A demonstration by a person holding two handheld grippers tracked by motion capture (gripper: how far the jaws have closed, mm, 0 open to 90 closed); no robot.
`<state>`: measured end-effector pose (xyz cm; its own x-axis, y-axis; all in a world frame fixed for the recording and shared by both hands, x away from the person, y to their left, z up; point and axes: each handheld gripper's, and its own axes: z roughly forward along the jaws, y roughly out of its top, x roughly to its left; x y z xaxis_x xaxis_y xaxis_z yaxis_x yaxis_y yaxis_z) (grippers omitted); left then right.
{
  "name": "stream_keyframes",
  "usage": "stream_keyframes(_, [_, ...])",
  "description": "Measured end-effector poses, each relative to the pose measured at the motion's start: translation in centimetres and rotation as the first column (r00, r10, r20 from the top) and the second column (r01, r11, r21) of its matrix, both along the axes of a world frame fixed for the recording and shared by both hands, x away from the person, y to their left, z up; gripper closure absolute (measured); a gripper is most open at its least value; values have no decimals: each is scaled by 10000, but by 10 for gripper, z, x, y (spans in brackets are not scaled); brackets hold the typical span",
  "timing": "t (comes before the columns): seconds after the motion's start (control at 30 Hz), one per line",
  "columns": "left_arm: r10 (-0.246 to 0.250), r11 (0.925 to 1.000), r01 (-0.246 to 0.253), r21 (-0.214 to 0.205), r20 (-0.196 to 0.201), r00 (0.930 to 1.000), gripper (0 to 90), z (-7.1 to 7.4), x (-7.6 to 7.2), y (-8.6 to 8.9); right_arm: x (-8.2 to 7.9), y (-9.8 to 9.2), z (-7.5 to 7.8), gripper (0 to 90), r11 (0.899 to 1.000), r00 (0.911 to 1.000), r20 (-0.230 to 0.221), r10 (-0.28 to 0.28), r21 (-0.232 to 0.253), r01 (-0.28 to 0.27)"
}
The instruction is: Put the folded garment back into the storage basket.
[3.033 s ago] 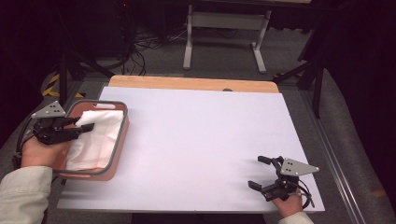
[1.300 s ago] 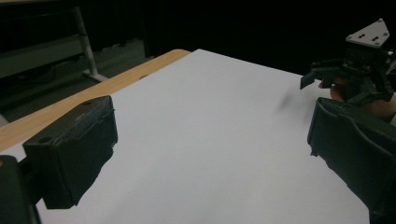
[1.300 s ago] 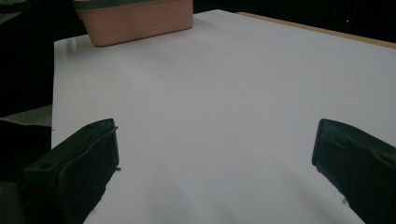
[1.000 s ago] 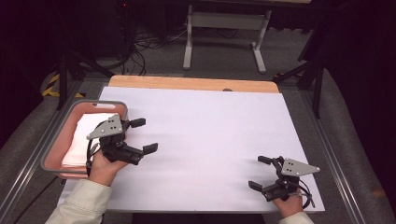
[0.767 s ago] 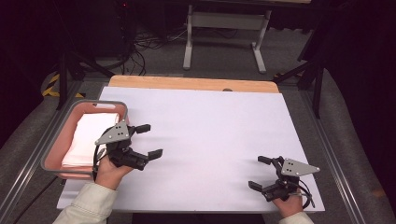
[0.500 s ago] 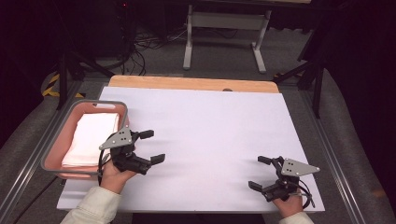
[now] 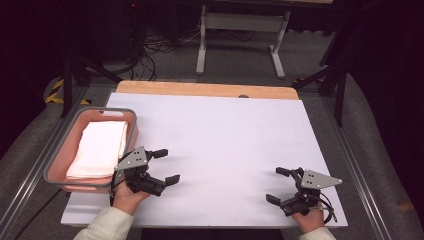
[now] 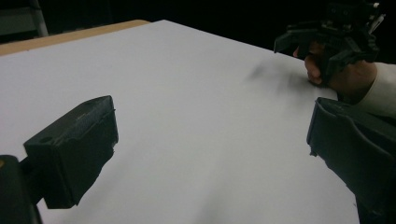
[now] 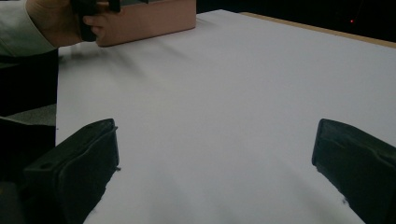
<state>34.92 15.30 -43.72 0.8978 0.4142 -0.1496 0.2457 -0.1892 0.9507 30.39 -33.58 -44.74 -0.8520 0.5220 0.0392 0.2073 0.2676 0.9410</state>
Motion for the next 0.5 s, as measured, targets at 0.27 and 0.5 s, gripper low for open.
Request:
stream_keyframes(0.27, [226,9987,-233,460,172,9996,26,-13,-7,2,0,0,0,11,10000,10000,5,10,4,-10])
stream_keyframes(0.5, [675,9922,-700,1035,273,9973,25,-25,-13,8,0,1,-1,11,10000,10000,-15,22,-33,-22])
